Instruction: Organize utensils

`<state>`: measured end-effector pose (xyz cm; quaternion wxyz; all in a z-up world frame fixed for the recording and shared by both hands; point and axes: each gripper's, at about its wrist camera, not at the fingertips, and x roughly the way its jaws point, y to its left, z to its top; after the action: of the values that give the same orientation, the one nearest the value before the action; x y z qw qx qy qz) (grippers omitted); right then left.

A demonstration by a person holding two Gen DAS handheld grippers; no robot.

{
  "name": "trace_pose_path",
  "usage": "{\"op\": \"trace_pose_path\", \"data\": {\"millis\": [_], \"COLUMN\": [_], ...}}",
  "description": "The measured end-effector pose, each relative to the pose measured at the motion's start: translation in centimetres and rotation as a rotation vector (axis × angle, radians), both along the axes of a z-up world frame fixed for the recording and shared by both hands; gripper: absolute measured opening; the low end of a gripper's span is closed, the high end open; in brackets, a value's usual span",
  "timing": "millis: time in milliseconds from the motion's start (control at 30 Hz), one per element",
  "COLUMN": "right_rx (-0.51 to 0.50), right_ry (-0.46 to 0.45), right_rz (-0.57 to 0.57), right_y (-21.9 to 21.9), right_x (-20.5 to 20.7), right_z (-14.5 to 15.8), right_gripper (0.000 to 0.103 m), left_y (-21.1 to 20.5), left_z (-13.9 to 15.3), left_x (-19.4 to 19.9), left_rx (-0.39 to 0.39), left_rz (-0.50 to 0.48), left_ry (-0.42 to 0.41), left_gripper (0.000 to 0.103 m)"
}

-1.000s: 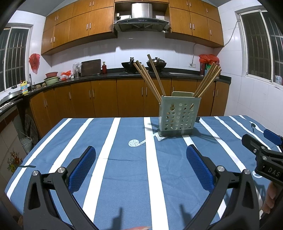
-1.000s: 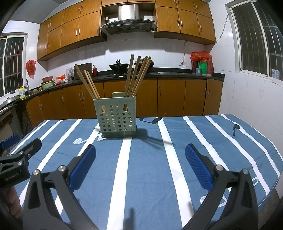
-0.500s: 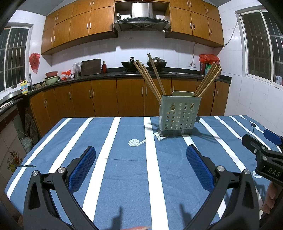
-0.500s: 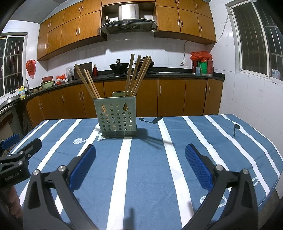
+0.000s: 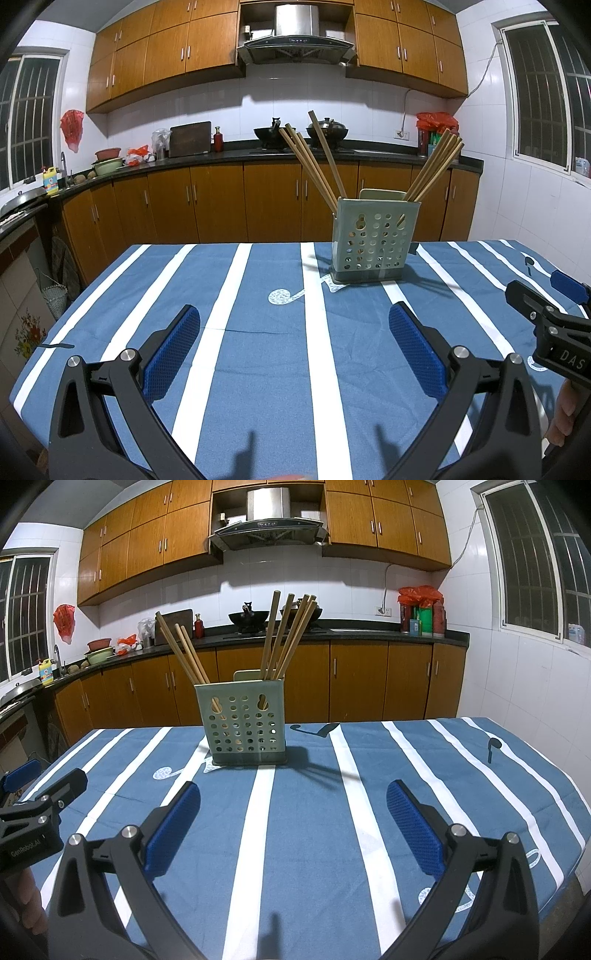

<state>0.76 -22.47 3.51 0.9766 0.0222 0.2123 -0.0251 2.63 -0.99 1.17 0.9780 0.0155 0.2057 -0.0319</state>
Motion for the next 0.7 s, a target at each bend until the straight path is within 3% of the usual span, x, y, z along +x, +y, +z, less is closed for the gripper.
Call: {"op": "trace_pose_path", "data": {"millis": [700], "right_rx": [0.002], "right_ry": [0.002], "right_rz": [0.0], "right_y": [0.02], "right_x": [-0.02], "right_z": [-0.02], "right_gripper": [0.099], "left_y": [0.15], "left_z": [-0.56], "left_x": [0.09], "left_rx": [-0.003], "left_rz": [0.005], "left_ry": [0.008], "left_gripper": [0.101]}}
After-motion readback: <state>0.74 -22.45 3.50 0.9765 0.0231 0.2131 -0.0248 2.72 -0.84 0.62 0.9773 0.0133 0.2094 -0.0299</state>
